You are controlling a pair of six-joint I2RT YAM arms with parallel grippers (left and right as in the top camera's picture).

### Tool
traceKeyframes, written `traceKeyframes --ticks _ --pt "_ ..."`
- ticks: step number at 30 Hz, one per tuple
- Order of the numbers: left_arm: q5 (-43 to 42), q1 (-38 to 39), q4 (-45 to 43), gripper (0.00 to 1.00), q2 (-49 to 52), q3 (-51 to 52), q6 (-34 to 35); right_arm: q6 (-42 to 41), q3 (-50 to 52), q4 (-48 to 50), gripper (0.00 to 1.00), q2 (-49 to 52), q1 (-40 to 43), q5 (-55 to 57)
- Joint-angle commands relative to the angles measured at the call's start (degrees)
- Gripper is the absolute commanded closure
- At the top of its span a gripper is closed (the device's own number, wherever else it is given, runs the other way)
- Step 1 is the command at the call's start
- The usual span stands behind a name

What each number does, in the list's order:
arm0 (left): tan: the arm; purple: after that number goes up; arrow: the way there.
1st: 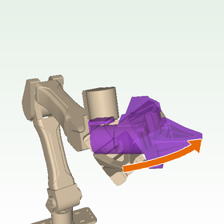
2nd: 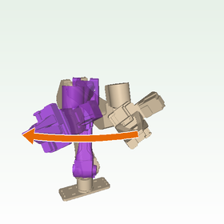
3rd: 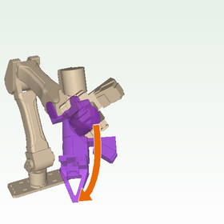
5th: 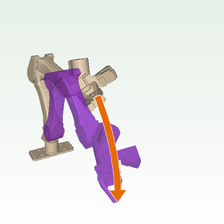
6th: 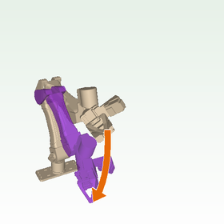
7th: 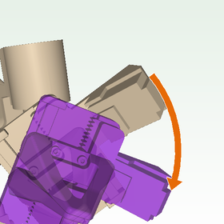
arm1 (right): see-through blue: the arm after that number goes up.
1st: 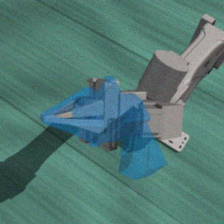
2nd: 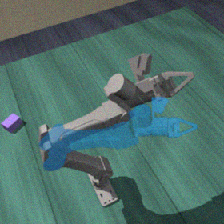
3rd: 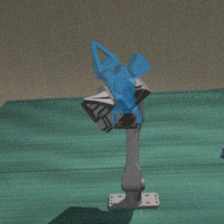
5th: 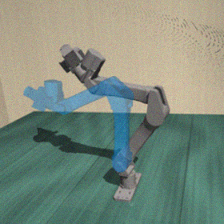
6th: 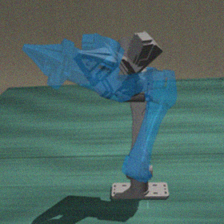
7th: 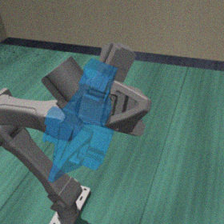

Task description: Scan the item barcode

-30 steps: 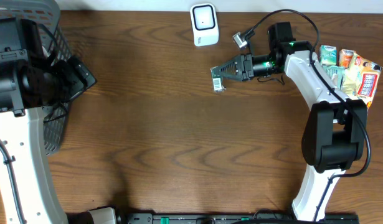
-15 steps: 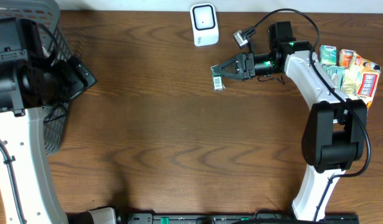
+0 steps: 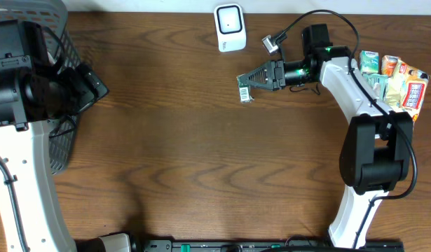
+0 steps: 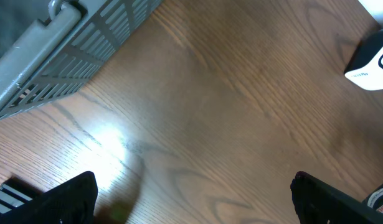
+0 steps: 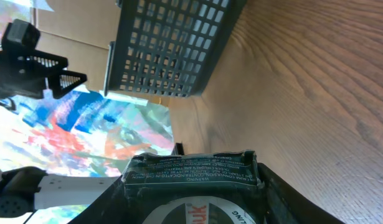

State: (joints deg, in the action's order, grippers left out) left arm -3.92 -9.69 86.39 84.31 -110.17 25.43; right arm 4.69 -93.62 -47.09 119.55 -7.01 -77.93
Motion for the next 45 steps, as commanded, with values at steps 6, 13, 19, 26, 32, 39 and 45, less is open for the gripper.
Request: traceKeyframes --ticks 6,13,19,26,32,39,45 --pt "0.4 -0.3 0.1 0.02 -0.1 -0.3 -0.5 1.2 -1.0 -0.1 0.52 0.3 -1.0 0.7" --pt "0.4 -0.3 0.1 0.02 -0.1 -0.3 -0.5 0.0 -1.0 -5.6 0.5 0.3 -3.5 36.9" --pt "0.4 -0.3 0.1 0.02 -0.1 -0.3 -0.5 1.5 -0.4 -9.1 0.47 0.4 -11.1 69.6" --pt "0.4 -0.3 0.1 0.02 -0.1 -0.3 -0.5 6.6 4.5 -7.7 0.41 0.5 -16.7 82.5" --pt "0.4 -0.3 0.1 0.02 -0.1 -0.3 -0.5 -6.3 2.7 -8.7 0.34 0.0 -17.0 83.4" --pt "0.4 -0.3 0.1 0.02 -0.1 -0.3 -0.5 -31.8 -4.9 -16.5 0.01 0.0 -16.9 66.0" --pt "0.3 -0.3 0.1 0.02 -0.1 -0.3 -0.5 -32.3 -4.8 -16.8 0.01 0.0 -17.0 58.8"
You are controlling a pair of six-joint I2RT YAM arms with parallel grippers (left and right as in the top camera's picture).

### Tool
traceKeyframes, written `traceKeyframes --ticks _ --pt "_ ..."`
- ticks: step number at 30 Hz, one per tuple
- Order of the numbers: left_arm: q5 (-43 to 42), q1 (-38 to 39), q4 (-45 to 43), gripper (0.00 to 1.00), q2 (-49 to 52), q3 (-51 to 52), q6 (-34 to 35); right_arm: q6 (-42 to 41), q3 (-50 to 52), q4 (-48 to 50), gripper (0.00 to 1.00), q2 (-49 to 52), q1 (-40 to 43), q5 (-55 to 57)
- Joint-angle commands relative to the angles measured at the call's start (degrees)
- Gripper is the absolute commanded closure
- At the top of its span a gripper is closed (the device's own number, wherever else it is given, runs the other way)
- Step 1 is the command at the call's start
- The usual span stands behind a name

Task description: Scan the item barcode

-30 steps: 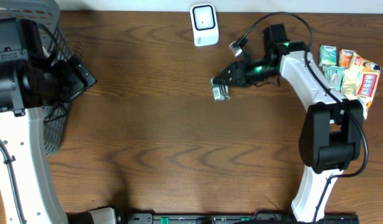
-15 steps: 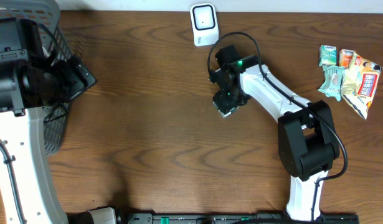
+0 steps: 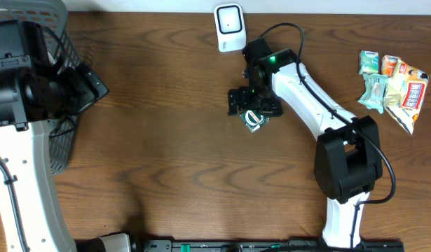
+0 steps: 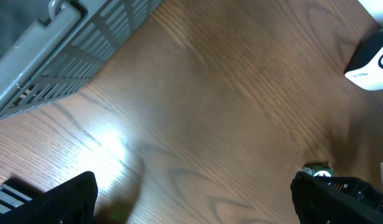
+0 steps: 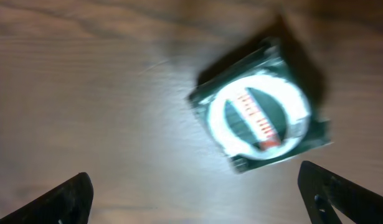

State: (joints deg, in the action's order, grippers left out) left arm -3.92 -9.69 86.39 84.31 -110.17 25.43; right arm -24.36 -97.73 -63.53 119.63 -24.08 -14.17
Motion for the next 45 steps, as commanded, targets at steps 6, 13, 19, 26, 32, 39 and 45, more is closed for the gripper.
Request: traceKeyframes --ticks 6,13,19,26,32,39,45 --pt "0.4 -0.3 0.1 0.02 -0.1 -0.3 -0.5 -23.3 0.2 -3.1 0.11 0.0 -0.1 7.1" --pt "0.4 -0.3 0.1 0.02 -0.1 -0.3 -0.5 -38.3 3.0 -1.4 0.1 0.6 -1.2 15.0" --pt "0.4 -0.3 0.1 0.02 -0.1 -0.3 -0.5 -41.2 4.9 1.0 0.11 3.6 -1.2 14.6" --pt "0.4 -0.3 0.1 0.02 -0.1 -0.3 -0.5 -38.2 4.9 5.8 0.12 7.2 -1.5 14.7" --pt "0.4 -0.3 0.1 0.02 -0.1 -0.3 -0.5 -35.6 4.9 6.0 0.14 7.1 -1.4 14.6" --pt "0.4 -0.3 0.1 0.02 -0.1 -0.3 -0.5 -26.9 3.5 3.3 0.11 3.7 0.2 14.7" --pt "0.3 -0.3 0.1 0.02 -0.1 -0.3 -0.5 -21.0 3.2 3.5 0.1 3.3 0.2 15.8"
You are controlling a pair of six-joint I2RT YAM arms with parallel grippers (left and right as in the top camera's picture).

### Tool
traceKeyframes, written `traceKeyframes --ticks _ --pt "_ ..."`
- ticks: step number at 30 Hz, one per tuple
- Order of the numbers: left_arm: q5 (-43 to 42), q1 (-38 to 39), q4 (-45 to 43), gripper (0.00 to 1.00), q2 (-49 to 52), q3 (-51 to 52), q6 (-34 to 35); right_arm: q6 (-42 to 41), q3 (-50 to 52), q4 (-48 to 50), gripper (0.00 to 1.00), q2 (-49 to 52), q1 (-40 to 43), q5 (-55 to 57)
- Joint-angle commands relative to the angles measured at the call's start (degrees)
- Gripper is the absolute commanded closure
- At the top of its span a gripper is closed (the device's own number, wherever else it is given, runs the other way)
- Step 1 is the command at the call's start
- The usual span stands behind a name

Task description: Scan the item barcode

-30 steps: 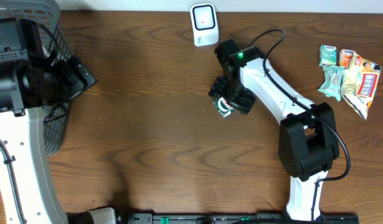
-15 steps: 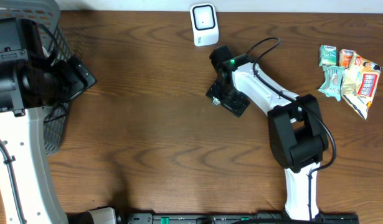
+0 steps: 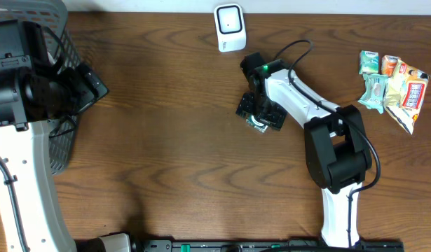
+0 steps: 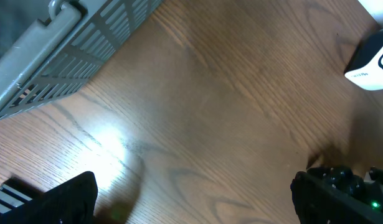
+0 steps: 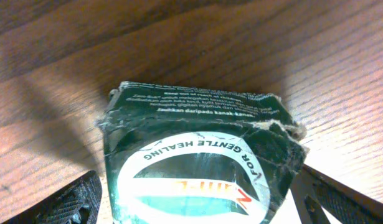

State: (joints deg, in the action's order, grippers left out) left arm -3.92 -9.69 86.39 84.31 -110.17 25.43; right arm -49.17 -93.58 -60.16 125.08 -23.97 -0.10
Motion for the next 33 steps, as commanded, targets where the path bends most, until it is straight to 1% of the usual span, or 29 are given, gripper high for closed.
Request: traceKeyframes --ticks 1,5,8,9,12,15,16,19,21,25,26,28,33 --pt "0.4 -0.3 0.1 0.02 -0.1 -0.3 -0.5 3.5 -0.7 0.6 0.12 -2.1 0.1 1.7" --pt "0.3 -0.3 0.1 0.02 -0.1 -0.3 -0.5 0.3 1.3 1.9 0.21 -2.1 -0.1 2.5" --pt "0.4 -0.3 0.1 0.02 -0.1 -0.3 -0.5 0.3 4.2 4.5 0.22 -2.1 -0.2 1.3" --pt "0.4 -0.3 0.1 0.02 -0.1 -0.3 -0.5 0.3 5.9 6.2 0.23 -2.1 -0.2 0.5" --pt "0.3 -0.3 0.1 0.02 -0.1 -0.3 -0.5 0.7 7.1 7.2 0.28 -2.1 -0.2 0.6" --pt "0.4 -0.3 0.1 0.02 -0.1 -0.3 -0.5 2.4 6.1 7.3 0.56 -2.1 -0.1 0.3" --pt "0.4 -0.3 0.1 0.02 -0.1 -0.3 -0.5 3.0 5.5 7.2 0.59 -2.1 0.0 0.3" --pt "0.4 -0.3 0.1 0.02 -0.1 -0.3 -0.5 5.7 2.9 7.0 0.58 -2.1 0.0 0.3" --pt "0.4 -0.3 0.1 0.02 -0.1 -0.3 -0.5 8.7 -1.2 7.0 0.58 -2.1 0.0 0.3" --pt "0.3 -0.3 0.1 0.02 -0.1 -0.3 -0.5 11.3 -9.0 8.9 0.64 -2.1 0.0 0.6" --pt "0.4 -0.3 0.1 0.02 -0.1 -0.3 -0.5 11.8 -10.0 9.6 0.64 -2.1 0.0 0.6" --pt "0.4 -0.3 0.1 0.02 -0.1 -0.3 -0.5 13.2 -13.0 11.8 0.59 -2.1 0.1 0.7" --pt "0.4 -0.3 0.1 0.02 -0.1 -0.3 -0.5 17.0 -19.9 18.3 0.55 -2.1 1.8 0.6"
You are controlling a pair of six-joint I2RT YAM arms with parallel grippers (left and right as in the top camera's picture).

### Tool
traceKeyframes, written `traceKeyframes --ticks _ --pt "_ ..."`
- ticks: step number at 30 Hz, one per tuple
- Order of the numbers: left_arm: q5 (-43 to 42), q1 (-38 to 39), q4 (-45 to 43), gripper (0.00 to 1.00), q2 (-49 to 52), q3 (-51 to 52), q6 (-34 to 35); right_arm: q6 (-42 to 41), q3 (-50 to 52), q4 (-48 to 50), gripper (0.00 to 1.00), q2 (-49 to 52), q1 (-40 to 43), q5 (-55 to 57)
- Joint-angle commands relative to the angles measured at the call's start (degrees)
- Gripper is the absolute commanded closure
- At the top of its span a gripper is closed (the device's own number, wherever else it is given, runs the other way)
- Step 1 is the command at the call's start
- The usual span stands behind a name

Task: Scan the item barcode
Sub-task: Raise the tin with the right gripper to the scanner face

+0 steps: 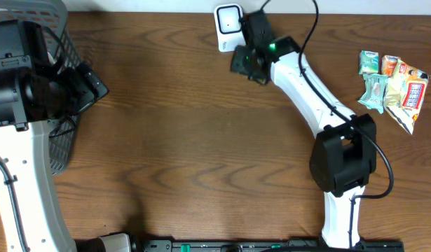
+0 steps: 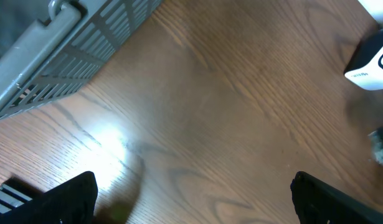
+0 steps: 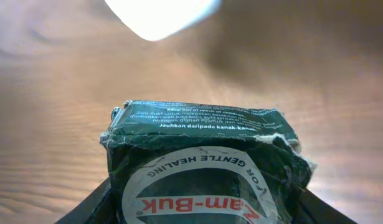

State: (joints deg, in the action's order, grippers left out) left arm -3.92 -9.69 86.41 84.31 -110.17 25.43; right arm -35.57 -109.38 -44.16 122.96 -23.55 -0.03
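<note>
The item is a dark green Zam-Buk box [image 3: 200, 168] with a white oval label. My right gripper [image 3: 200, 208] is shut on it, and the box fills the lower half of the right wrist view. The white barcode scanner [image 1: 229, 28] stands at the table's back edge. Overhead, the right gripper [image 1: 243, 61] holds the box just to the right of and in front of the scanner. The scanner [image 3: 157, 15] shows as a blurred white shape right above the box. My left gripper [image 2: 191, 202] hangs open over bare wood at the far left.
A grey mesh basket [image 1: 57, 42] stands at the back left, close to my left arm. Several snack packets [image 1: 390, 80] lie at the right edge. The wooden table [image 1: 187, 154] spreads between them. The scanner [image 2: 372, 62] also shows in the left wrist view.
My right gripper stood around the box on the table, in front of the scanner. Now it is shut on the box and holds it up close beside the scanner. The left arm has not moved.
My right gripper first held the box sideways above the table, right of the scanner. Then the box lay on the wood under the open gripper. Then the fingers stood around it on the table. Now the box is held next to the scanner.
</note>
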Motion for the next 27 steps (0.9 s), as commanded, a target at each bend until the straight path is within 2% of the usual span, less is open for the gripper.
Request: traceKeyframes --ticks 1,3,7,14,20,27 --pt "0.4 -0.3 0.1 0.02 -0.1 -0.3 -0.5 4.2 -4.9 4.2 0.55 0.2 1.7 0.5" --pt "0.4 -0.3 0.1 0.02 -0.1 -0.3 -0.5 4.6 -6.7 8.5 0.55 1.2 2.2 0.5" --pt "0.4 -0.3 0.1 0.02 -0.1 -0.3 -0.5 4.6 -11.4 11.1 0.62 5.2 2.4 0.5" --pt "0.3 -0.3 0.1 0.02 -0.1 -0.3 -0.5 8.3 -29.0 11.4 0.68 18.3 2.5 0.2" --pt "0.4 -0.3 0.1 0.02 -0.1 -0.3 -0.5 8.7 -30.9 18.9 0.66 22.2 2.4 2.6" --pt "0.4 -0.3 0.1 0.02 -0.1 -0.3 -0.5 8.7 -30.9 22.9 0.65 24.3 0.6 6.0"
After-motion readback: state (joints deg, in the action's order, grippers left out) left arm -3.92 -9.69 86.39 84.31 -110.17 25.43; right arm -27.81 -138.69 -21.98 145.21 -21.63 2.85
